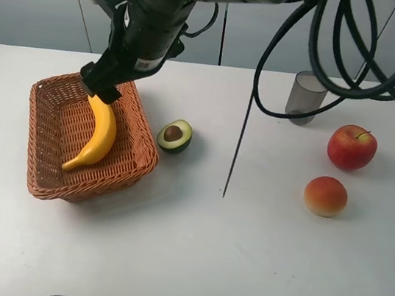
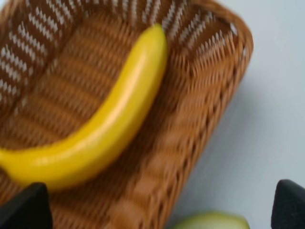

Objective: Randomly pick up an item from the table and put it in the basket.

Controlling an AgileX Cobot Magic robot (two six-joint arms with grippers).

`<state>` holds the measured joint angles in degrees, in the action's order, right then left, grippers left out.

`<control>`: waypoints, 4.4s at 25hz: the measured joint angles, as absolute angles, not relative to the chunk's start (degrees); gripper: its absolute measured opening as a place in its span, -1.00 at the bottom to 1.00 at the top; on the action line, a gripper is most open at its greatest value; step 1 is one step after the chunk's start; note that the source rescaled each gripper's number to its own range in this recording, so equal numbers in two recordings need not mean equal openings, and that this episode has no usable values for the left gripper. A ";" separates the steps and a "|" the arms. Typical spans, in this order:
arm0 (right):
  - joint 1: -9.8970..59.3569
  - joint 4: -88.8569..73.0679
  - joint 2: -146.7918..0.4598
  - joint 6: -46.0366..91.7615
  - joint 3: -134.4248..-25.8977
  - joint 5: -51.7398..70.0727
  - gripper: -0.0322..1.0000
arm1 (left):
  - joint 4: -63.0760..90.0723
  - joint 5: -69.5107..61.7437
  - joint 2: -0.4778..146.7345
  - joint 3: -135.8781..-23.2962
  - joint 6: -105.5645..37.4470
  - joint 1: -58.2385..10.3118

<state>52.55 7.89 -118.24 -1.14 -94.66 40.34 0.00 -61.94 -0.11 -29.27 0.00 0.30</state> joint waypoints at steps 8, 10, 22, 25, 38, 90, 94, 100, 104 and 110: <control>46.99 5.38 -108.05 -3.19 -83.42 47.33 1.00 | 0.00 -61.94 -0.11 -29.27 -0.32 0.30; 44.50 3.50 -104.36 -3.57 -78.72 47.18 1.00 | 0.00 -61.94 -0.11 -29.27 -0.32 0.30; 25.31 -4.09 -77.60 -7.31 -51.03 45.03 1.00 | 0.00 -61.94 -0.11 -29.27 0.00 0.30; 19.33 -4.09 -70.43 -7.73 -46.45 45.37 1.00 | 0.00 -61.94 -0.11 -29.27 0.00 0.30; 7.24 0.89 -40.40 -5.25 -38.95 55.06 1.00 | 0.00 -61.94 -0.11 -29.27 0.00 0.30; -0.76 1.61 0.05 -1.64 -29.37 62.59 1.00 | 0.00 -61.94 -0.11 -29.27 0.00 0.30; -0.76 0.91 0.05 -1.41 -29.37 62.69 1.00 | 0.00 -61.94 -0.11 -29.27 0.00 0.30; -0.76 0.92 0.05 -1.41 -29.37 62.69 1.00 | 0.00 -61.94 -0.11 -29.27 0.00 0.30; -0.76 0.92 0.05 -1.41 -29.37 62.69 1.00 | 0.00 -61.94 -0.11 -29.27 0.00 0.30; -0.76 0.92 0.05 -1.41 -29.37 62.69 1.00 | 0.00 -61.94 -0.11 -29.27 0.00 0.30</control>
<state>-0.76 0.92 0.05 -1.41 -29.37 62.69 0.00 -61.94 -0.11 -29.27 0.00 0.30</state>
